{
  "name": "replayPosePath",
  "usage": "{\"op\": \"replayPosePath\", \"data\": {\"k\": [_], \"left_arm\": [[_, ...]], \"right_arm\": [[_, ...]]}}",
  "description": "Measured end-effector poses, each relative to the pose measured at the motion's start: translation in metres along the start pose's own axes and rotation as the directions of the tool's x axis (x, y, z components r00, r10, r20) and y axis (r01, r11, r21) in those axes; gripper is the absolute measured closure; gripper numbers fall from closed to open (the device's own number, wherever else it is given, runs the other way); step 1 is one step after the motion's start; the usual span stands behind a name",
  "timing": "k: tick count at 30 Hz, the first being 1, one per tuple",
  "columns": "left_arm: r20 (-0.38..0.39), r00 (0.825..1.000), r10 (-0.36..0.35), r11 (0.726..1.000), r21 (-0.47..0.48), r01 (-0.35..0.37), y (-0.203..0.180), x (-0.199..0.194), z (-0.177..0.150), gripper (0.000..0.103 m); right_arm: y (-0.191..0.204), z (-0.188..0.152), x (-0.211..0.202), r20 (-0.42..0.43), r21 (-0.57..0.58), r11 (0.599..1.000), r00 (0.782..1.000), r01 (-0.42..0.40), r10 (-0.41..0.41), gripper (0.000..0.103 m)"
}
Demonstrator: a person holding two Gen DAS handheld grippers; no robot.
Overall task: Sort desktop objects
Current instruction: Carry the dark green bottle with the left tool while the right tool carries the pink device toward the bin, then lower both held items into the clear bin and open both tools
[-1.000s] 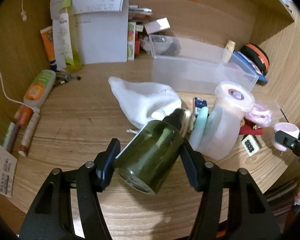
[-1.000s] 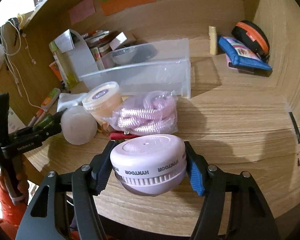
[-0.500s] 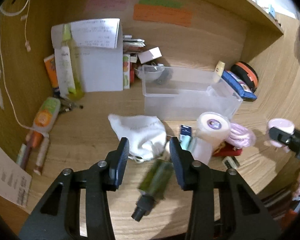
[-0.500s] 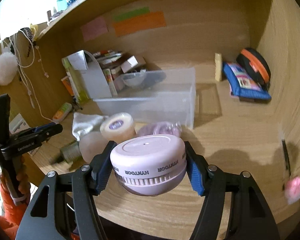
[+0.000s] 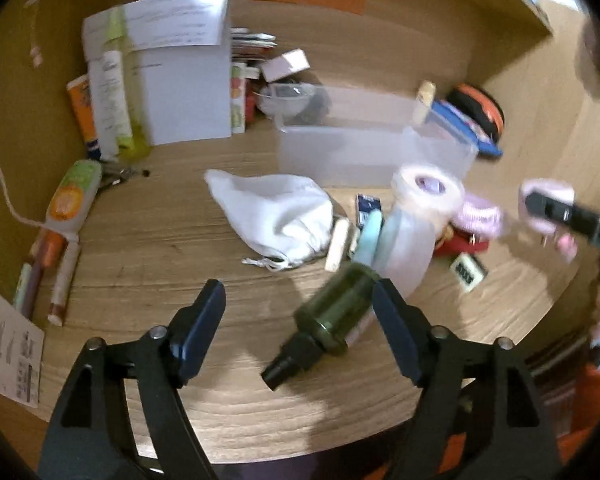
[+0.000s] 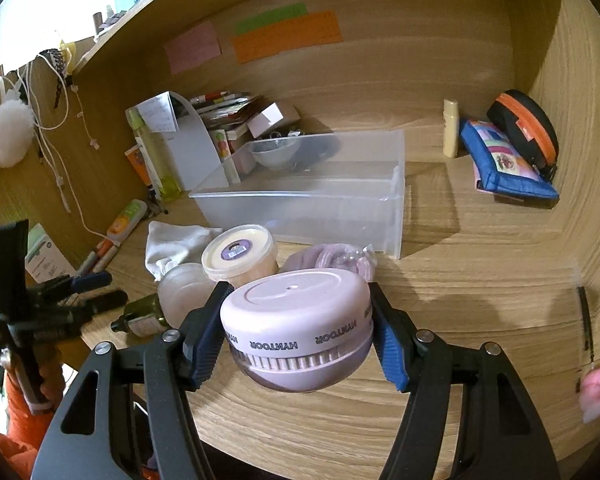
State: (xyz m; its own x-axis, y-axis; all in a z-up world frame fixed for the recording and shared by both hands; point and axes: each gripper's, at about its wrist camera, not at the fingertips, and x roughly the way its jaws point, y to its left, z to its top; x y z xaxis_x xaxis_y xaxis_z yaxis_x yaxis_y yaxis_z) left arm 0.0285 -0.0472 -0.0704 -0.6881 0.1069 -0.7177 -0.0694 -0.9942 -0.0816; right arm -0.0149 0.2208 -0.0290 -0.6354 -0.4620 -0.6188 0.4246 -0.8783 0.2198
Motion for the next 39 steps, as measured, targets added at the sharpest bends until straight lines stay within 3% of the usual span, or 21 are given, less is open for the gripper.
{"op": "replayPosePath", "data": {"k": [6, 9, 15, 21, 28, 39], "left_arm": [[-0.081, 0.996, -0.03, 0.999, 0.031, 0.032, -0.009, 0.032, -0.001, 0.028], [-0.093, 0.994, -0.052, 0.998, 0.02, 0.054, -0.01, 0.038, -0.004, 0.037], [-0.091, 0.996, -0.003, 1.0, 0.025, 0.006, -0.012, 0.041, -0.011, 0.062], [-0.062, 0.998, 0.03, 0.999, -0.012, -0.031, -0.004, 0.03, -0.01, 0.062], [0.024, 0.999, 0.048, 0.998, -0.044, -0.047, 0.005, 0.004, 0.021, 0.062], [0.096, 0.995, -0.005, 0.998, -0.057, 0.011, 0.017, -0.012, 0.085, 0.062]], "right_arm": [[0.002, -0.001, 0.003, -0.013, -0.004, 1.0, 1.0, -0.003, 0.003, 0.041], [0.002, -0.001, 0.003, -0.015, -0.007, 1.0, 1.0, 0.0, 0.0, 0.041], [0.001, 0.002, 0.008, -0.029, 0.006, 1.0, 1.0, -0.006, 0.006, 0.041], [0.003, 0.005, 0.011, -0.024, 0.002, 1.0, 1.0, -0.011, 0.011, 0.041], [0.003, 0.017, 0.008, -0.003, -0.003, 1.0, 1.0, -0.012, 0.012, 0.041], [0.002, 0.062, -0.001, 0.052, -0.065, 0.997, 0.998, 0.047, -0.044, 0.041]]}}
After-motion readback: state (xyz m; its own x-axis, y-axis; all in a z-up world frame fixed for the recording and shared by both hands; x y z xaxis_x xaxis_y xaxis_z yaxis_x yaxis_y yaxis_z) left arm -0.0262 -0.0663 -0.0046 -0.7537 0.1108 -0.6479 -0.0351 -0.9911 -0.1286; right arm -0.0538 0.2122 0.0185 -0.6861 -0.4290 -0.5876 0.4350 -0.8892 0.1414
